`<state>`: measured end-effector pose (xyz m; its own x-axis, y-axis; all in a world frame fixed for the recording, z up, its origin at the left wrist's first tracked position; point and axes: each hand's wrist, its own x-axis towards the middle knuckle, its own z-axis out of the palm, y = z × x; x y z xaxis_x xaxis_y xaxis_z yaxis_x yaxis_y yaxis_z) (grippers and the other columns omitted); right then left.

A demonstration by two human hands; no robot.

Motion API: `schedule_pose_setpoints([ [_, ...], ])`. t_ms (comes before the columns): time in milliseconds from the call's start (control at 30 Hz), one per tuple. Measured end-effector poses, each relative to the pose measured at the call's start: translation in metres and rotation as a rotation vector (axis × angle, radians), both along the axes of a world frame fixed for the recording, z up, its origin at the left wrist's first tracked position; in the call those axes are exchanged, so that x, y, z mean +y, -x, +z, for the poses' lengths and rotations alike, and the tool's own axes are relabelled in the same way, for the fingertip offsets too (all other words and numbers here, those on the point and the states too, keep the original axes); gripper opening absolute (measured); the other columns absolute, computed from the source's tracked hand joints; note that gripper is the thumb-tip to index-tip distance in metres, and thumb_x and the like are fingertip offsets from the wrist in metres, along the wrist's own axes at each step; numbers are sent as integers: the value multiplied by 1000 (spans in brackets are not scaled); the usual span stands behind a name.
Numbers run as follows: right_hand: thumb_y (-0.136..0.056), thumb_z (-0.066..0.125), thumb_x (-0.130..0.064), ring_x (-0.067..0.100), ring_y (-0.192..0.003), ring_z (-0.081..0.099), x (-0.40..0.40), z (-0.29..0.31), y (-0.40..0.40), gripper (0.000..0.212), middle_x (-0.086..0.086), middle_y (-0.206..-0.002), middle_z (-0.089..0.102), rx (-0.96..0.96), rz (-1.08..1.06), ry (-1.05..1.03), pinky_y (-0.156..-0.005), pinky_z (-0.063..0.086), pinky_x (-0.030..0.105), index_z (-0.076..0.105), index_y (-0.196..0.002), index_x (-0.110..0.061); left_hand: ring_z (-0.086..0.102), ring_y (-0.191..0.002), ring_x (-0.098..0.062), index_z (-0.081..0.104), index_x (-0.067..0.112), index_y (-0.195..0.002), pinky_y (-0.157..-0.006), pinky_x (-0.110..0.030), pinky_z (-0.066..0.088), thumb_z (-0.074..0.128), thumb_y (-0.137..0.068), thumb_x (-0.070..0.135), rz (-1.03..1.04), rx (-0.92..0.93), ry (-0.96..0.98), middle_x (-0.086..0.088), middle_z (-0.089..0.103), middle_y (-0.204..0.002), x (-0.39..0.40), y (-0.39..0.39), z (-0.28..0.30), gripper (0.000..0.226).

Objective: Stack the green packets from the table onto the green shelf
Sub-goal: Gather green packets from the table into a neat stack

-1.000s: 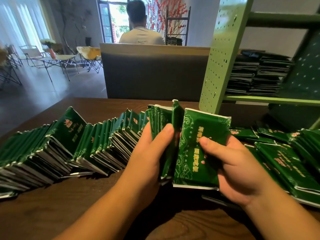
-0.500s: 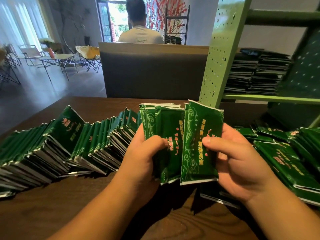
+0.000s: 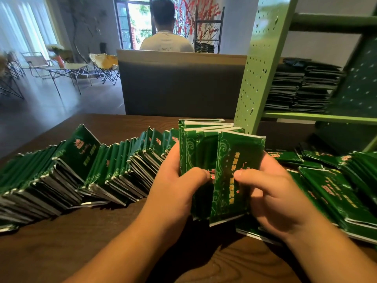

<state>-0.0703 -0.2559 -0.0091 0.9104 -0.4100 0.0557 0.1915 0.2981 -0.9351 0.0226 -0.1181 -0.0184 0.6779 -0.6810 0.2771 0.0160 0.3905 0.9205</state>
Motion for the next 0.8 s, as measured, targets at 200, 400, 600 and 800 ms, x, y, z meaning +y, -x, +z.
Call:
schedule_pose_setpoints([
  [200, -62, 63, 2, 36, -81, 72, 7, -2, 3, 29, 19, -85, 73, -35, 83, 101, -66, 61, 45, 78, -82, -13, 70, -94, -14, 64, 43, -114, -75, -27, 57, 50, -74, 1, 77, -260, 34, 4, 73, -104, 1, 3, -3, 59],
  [400, -63, 71, -1, 20, -95, 75, 4, 1, 6, 52, 3, -101, 78, -6, 51, 406, -73, 59, 26, 68, -112, -19, 63, -114, -24, 53, 37, -131, -92, -43, 53, 60, -68, 33, 179, -332, 29, 5, 66, -120, 5, -1, -8, 64],
  [600, -77, 76, 8, 0, -100, 71, -2, 14, 10, 69, -22, -109, 73, 141, 74, 781, -83, 57, 18, 56, -118, -44, 70, -100, -17, 48, 21, -126, -80, -29, 55, 61, -65, 23, 94, -340, -5, 2, 70, -108, 1, 3, -9, 63],
  [800, -72, 89, -19, -10, -110, 62, -6, 15, 14, 94, -37, -124, 60, 227, 228, 870, -86, 52, 11, 31, -127, -68, 68, -89, -10, 50, 25, -130, -72, -23, 54, 60, -62, 10, 122, -235, -34, 8, 71, -100, -1, 2, -15, 70],
])
